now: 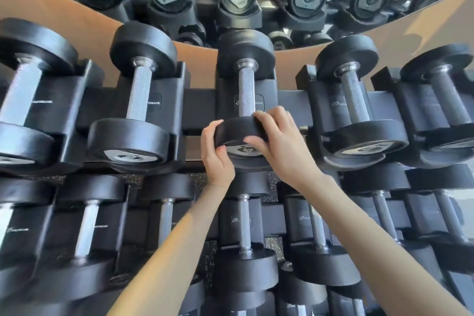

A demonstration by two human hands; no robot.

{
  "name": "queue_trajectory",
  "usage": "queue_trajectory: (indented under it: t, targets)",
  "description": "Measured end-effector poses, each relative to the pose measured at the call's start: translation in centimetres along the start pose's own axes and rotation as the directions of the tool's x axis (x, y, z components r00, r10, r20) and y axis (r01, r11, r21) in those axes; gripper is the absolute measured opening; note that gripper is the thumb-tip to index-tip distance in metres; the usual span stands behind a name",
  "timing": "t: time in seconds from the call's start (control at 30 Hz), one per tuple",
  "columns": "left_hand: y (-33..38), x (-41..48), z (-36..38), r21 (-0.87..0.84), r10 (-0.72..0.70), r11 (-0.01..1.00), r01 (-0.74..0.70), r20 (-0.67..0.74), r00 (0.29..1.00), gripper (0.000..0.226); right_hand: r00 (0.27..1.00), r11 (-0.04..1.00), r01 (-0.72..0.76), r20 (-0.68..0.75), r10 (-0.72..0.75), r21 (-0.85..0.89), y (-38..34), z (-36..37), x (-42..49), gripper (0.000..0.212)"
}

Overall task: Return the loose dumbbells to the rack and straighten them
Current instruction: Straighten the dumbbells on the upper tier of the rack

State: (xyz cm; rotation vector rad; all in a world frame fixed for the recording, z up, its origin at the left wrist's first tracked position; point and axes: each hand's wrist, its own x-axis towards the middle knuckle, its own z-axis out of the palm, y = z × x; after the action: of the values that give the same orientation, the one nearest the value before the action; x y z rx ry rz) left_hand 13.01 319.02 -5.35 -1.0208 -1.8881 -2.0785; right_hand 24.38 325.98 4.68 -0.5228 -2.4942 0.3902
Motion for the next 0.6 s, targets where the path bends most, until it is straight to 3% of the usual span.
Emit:
queue_trajectory:
  t: [0.07, 0.17, 0.23, 0.33, 0.4, 0.5, 0.6]
  targets:
    - [0.2, -0.4, -0.3, 0.005, -0.079, 0.997, 0.079, 0.014, 0.997, 0.041, 0.998, 0.999, 0.042, 0.040, -0.043, 0.023, -0.8, 0.0, 0.7, 0.058]
    - [1.3, -0.2, -1.8, 0.128, -0.046, 0.991, 0.022, 0.187, 0.981, 0.041, 0.992, 0.949, -0.064, 0.122, 0.027, 0.308, 0.5, 0.0, 0.1, 0.047]
    - [2.1, 0.5, -3.3, 0.208, 0.073, 0.967, -0.147, 0.326, 0.942, 0.041, 0.982, 0.844, -0.181, 0.136, 0.129, 0.505, 2.3, 0.2, -1.4, 0.045]
    - [4.4, 2.5, -3.3, 0.168, 0.125, 0.955, -0.246, 0.526, 0.841, 0.046, 0.939, 0.612, -0.335, 0.200, 0.279, 0.716, 4.0, 1.0, -3.3, 0.044]
    - [5.9, 3.7, -1.9, 0.146, 0.141, 0.946, -0.288, 0.616, 0.775, 0.048, 0.933, 0.572, -0.337, 0.183, 0.311, 0.747, 4.6, 1.8, -4.1, 0.042]
    - [6.3, 4.2, -0.6, 0.158, 0.194, 0.931, -0.329, 0.550, 0.813, 0.049, 0.934, 0.546, -0.312, 0.146, 0.326, 0.778, 4.7, 2.6, -4.4, 0.043]
    - [5.1, 3.6, -0.4, 0.139, 0.255, 0.930, -0.341, 0.423, 0.869, 0.064, 0.939, 0.579, -0.306, 0.140, 0.313, 0.756, 4.3, 2.2, -3.9, 0.040]
